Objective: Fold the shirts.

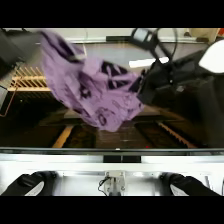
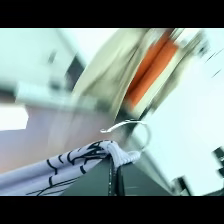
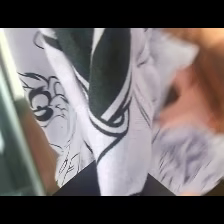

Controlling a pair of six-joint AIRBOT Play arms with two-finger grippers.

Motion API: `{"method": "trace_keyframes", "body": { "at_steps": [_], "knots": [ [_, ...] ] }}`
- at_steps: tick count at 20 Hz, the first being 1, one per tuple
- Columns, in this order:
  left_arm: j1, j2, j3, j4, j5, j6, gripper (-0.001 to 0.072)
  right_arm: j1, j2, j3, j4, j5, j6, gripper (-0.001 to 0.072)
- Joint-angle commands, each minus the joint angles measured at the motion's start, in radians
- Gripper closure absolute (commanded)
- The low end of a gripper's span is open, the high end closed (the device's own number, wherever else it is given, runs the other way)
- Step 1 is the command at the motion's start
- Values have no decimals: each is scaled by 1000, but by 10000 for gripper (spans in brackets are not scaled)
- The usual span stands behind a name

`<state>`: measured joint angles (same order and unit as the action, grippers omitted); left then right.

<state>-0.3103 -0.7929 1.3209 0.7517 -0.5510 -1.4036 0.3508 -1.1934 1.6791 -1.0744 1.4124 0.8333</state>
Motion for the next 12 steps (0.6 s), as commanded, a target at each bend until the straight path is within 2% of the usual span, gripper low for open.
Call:
{"method": "trace_keyframes", "body": {
  "at_steps": [1, 2, 3, 4, 5, 6, 9, 12],
  "knots": [
    [-18, -4, 137, 33, 31, 35, 642, 7, 27, 100, 22, -133, 83, 655],
    [-18, -4, 140, 61, 30, 35, 641, 7, 40, 118, 22, -139, 104, 655],
    [-18, -7, 140, 90, 15, 35, 604, 7, 56, 126, 20, -138, 124, 655],
    [-19, -11, 139, 98, -13, 44, 368, 7, 74, 126, 11, -138, 146, 655],
    [-19, -18, 138, 98, -56, 48, 61, 7, 90, 126, -5, -140, 170, 655],
    [-21, -23, 138, 97, -103, 50, 34, 8, 101, 126, -21, -149, 193, 656],
    [-23, -20, 138, 97, -180, 53, 35, 7, 121, 126, -76, -237, 270, 655],
    [-22, 6, 142, 98, -179, 167, 35, 7, 130, 126, -138, -319, 306, 655]
  ]
}}
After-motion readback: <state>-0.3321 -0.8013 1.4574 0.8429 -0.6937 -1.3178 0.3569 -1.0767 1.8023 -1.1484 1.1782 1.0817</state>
